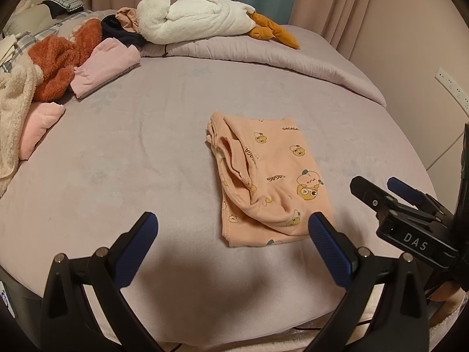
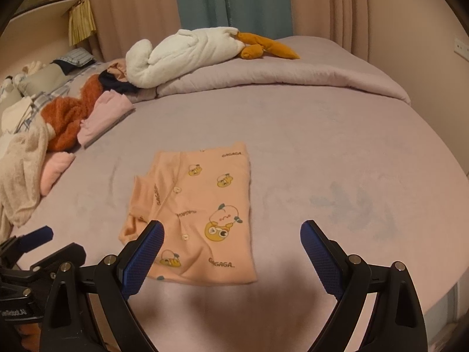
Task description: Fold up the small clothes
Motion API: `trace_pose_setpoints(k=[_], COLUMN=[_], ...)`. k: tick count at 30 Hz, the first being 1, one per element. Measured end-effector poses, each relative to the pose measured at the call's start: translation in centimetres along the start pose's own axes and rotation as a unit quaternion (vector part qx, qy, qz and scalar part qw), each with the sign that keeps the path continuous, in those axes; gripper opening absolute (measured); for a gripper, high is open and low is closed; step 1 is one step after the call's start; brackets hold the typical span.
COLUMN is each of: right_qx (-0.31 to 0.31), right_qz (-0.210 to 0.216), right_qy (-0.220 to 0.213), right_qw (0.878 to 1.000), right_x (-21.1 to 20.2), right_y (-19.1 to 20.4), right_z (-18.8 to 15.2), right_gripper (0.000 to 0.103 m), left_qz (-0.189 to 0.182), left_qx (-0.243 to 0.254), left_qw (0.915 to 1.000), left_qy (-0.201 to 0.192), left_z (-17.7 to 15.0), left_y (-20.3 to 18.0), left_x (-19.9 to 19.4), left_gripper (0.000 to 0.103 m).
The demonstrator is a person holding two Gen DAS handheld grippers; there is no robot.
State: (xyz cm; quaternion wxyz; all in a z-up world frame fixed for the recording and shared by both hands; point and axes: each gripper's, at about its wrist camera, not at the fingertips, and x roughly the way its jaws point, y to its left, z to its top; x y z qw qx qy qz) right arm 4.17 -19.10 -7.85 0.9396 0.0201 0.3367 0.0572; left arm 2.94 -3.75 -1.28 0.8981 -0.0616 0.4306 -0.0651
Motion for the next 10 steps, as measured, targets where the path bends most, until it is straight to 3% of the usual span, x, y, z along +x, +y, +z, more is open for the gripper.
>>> trace_pose_setpoints(k=[10], right_qx=[0.000], right_qz=[-0.002], right_qy=[0.002], right_qw=[1.000], right_x=[-0.03], right_y=[0.15], right_z=[-0.09], right_gripper=[0.094], left_qz=[-0.005], left_qx=[-0.002], left_qw=[0.9999], left_qy=[-0.016], left_z=[0.11], left_y=[0.01], left_x=[-0.88], left_gripper=[0.102])
